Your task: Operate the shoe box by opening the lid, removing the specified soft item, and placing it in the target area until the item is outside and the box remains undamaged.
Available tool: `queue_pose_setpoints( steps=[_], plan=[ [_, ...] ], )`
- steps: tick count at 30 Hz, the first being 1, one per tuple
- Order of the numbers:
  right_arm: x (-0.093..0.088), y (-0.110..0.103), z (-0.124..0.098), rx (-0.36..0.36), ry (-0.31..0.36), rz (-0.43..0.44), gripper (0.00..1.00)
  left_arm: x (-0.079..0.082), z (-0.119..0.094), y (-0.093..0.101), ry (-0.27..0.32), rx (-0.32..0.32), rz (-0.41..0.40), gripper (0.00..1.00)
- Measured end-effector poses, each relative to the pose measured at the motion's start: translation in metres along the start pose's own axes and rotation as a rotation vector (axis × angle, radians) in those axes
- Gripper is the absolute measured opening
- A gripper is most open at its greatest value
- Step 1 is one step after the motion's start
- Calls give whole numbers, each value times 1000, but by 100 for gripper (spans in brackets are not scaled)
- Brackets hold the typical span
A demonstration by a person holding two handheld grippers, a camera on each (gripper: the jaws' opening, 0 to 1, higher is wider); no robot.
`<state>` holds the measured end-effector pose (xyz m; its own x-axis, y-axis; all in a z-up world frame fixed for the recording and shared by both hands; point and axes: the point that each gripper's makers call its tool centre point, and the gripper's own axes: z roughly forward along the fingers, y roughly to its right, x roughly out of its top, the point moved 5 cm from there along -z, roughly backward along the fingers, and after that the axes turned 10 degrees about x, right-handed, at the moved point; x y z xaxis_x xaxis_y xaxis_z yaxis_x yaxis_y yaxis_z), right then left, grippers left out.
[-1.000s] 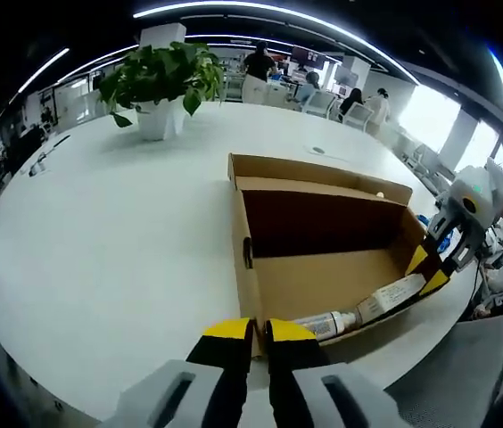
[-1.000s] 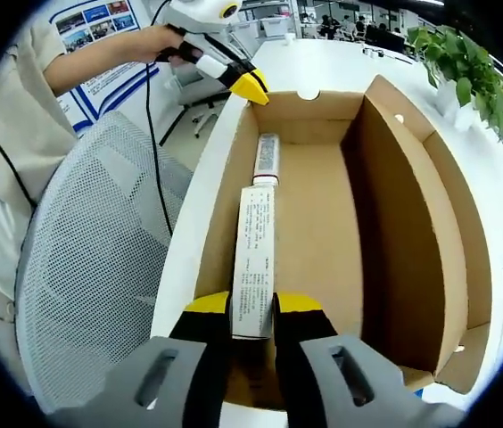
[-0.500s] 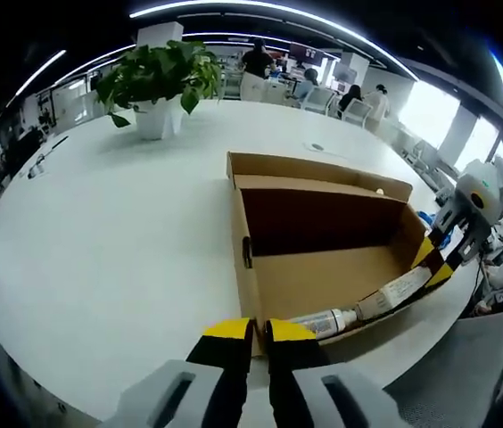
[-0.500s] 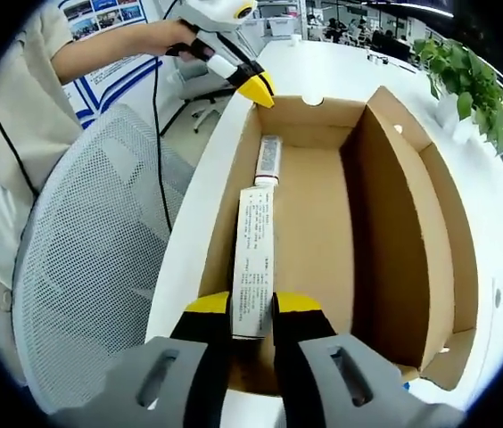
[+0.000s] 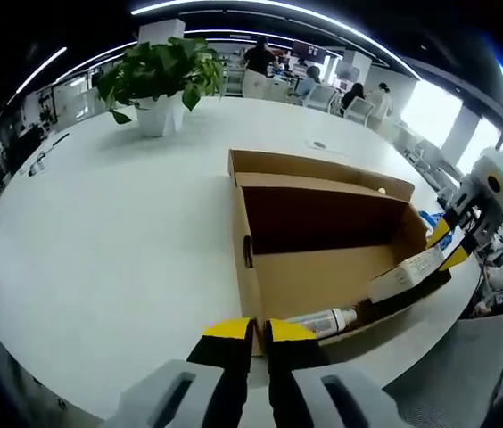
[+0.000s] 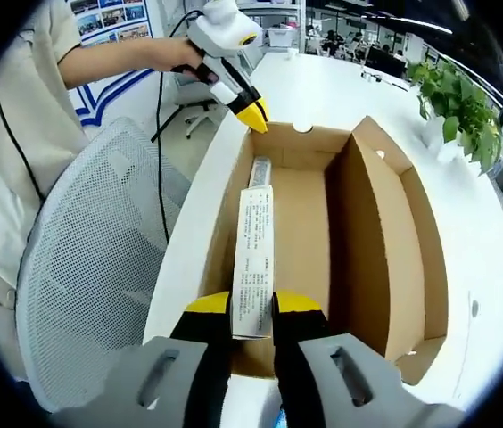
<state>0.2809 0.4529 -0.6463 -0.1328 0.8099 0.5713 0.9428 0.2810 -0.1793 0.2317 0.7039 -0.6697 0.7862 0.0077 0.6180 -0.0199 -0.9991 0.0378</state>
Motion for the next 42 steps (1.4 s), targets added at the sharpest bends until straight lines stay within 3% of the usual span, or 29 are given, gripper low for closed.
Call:
queue_pose_setpoints(
  steps=[17,42],
  plan=[
    [19,-9,-49,-75,31,-61,14,0,1,2,-12,19,26,5],
    [-9,-23,-112,-140,36,-46,14,-1,2,4,-27,30,44,5]
  ],
)
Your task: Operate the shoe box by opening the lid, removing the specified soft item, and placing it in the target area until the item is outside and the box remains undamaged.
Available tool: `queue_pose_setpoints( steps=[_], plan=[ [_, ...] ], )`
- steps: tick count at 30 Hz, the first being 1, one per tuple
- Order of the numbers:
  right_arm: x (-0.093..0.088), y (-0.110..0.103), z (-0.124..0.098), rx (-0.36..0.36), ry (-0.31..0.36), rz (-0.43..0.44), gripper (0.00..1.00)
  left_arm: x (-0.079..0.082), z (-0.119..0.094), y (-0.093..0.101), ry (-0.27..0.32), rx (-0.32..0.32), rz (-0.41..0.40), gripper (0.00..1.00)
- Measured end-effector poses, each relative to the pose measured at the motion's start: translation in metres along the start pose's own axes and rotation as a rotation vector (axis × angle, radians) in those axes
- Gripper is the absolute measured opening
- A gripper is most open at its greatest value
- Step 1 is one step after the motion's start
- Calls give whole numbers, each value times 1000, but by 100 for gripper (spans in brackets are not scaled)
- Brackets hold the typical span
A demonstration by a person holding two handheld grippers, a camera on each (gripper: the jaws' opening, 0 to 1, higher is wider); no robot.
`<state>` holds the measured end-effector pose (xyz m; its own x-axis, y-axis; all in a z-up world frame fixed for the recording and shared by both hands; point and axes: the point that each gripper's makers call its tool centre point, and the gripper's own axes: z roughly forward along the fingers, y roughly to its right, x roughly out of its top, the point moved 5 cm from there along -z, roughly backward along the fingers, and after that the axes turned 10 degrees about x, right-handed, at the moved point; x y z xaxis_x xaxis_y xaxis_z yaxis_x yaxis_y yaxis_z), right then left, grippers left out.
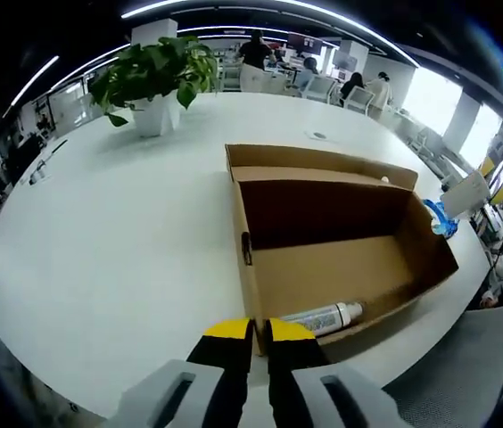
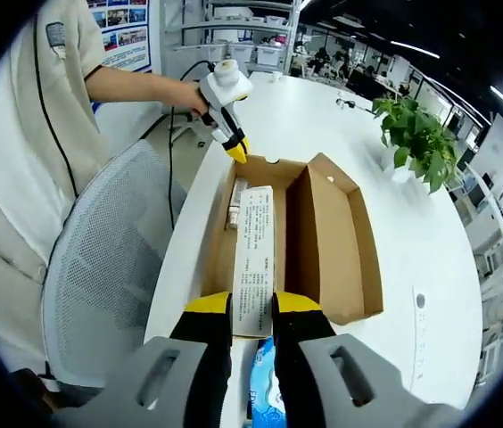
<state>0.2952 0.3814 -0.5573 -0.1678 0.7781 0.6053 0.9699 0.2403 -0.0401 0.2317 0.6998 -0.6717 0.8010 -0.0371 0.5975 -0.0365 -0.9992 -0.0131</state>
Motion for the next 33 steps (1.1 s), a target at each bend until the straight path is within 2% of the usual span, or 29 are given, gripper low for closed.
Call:
queue_pose_setpoints(
  steps=[18,33],
  plan=[
    [-31,11,-48,-62,-14,25,14,1,1,0,-19,2,13,5],
    [-66,19,-81,-118,-58,50,14,1,1,0,-28,3,18,6]
  ],
)
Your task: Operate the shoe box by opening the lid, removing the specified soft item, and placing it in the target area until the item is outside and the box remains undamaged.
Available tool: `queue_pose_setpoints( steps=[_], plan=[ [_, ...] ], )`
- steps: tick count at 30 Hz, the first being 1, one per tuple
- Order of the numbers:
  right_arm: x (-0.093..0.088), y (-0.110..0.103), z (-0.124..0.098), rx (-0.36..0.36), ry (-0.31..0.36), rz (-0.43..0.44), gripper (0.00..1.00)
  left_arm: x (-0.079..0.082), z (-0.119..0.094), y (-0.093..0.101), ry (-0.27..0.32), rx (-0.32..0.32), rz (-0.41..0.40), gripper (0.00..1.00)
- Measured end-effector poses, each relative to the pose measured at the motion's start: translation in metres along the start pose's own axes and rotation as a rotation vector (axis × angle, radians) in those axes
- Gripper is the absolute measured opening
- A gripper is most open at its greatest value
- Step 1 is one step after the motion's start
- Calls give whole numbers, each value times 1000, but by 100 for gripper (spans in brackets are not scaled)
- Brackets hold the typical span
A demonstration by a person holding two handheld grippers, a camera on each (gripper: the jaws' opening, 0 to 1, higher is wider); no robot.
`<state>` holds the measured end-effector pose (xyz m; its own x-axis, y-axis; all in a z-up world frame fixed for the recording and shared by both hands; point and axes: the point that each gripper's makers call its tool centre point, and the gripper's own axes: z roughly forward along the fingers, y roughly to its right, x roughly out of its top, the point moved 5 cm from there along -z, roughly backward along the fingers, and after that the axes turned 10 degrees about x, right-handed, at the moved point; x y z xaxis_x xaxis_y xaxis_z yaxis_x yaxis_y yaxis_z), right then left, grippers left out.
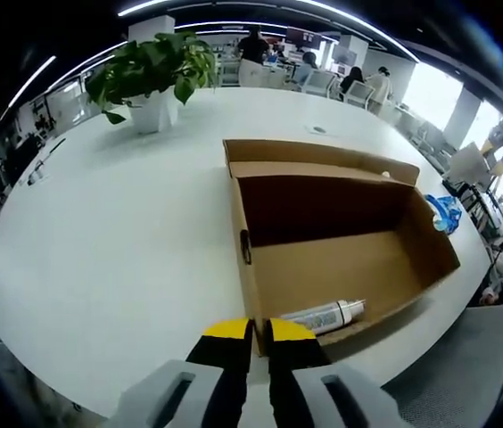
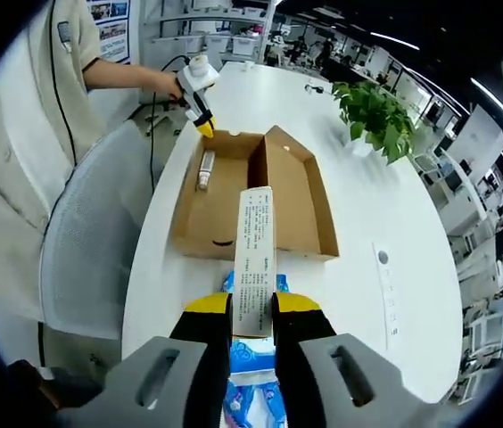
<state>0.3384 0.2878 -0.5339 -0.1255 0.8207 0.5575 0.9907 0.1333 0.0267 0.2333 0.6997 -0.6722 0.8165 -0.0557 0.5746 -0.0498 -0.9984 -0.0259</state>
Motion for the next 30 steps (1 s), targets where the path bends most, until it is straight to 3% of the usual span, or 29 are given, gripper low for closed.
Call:
queue_pose_setpoints(
  steps=[30],
  plan=[
    [-78,34,-28,-75,-101,82,14,1,1,1,-29,6,34,6]
  ],
)
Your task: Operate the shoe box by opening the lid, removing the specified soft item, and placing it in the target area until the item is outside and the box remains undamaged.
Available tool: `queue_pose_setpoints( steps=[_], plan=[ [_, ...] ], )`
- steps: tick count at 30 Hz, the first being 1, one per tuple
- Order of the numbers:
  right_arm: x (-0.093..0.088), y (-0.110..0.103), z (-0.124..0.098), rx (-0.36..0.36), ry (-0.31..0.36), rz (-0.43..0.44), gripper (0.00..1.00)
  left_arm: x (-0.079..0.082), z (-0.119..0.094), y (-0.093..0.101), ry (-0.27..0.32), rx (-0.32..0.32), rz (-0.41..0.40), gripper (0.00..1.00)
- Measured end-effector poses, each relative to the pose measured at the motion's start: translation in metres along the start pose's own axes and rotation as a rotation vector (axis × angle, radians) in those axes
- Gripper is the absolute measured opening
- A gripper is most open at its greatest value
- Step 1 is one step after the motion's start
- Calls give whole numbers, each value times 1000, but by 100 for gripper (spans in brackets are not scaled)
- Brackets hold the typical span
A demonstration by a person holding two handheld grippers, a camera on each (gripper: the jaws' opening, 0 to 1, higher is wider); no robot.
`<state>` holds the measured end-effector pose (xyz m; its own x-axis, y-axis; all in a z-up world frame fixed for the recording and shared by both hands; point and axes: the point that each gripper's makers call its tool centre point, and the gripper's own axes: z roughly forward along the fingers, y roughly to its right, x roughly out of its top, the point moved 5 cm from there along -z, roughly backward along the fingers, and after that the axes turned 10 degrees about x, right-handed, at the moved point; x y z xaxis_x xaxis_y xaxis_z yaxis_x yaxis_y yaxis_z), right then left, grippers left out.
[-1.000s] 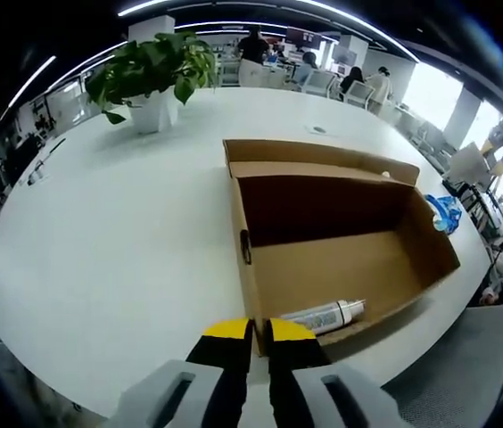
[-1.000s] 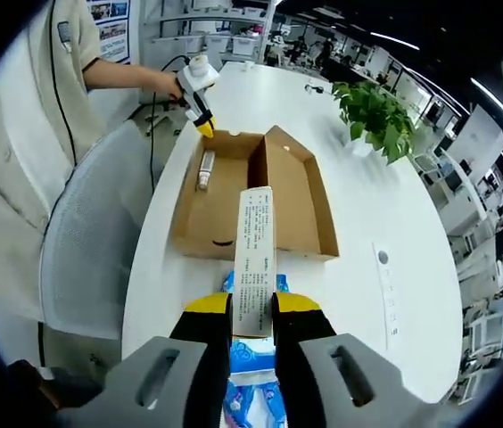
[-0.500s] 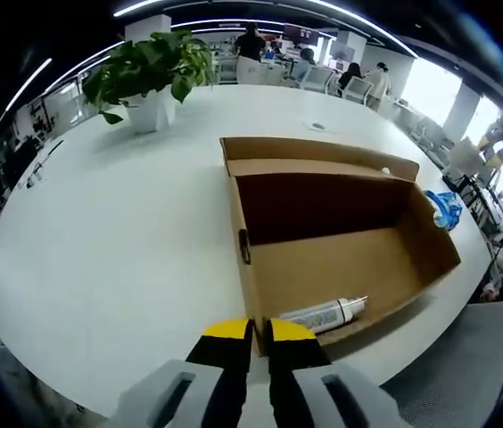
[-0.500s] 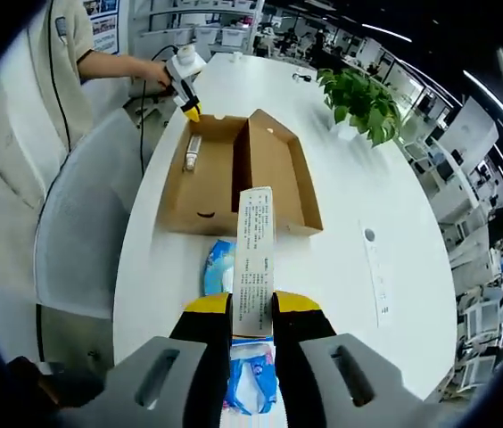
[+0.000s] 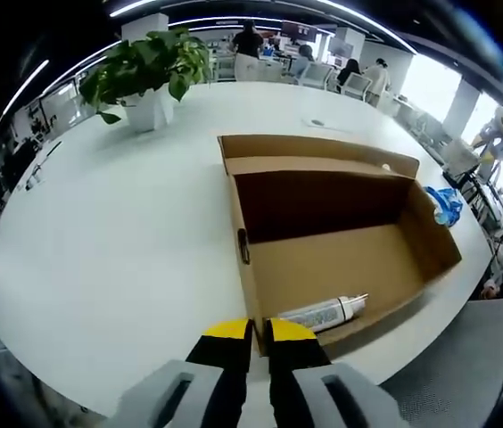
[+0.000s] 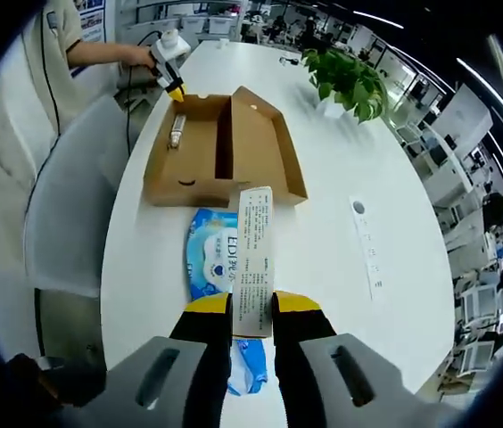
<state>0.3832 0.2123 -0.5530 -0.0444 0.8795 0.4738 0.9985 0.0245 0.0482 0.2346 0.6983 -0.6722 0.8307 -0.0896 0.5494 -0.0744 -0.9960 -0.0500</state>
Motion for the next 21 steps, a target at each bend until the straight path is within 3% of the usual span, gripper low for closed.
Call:
queue_pose_setpoints(
  steps=[21],
  plan=[
    [-60,28,28,35,-131,40,14,1,2,0,-23,-3,-7,6]
  ],
)
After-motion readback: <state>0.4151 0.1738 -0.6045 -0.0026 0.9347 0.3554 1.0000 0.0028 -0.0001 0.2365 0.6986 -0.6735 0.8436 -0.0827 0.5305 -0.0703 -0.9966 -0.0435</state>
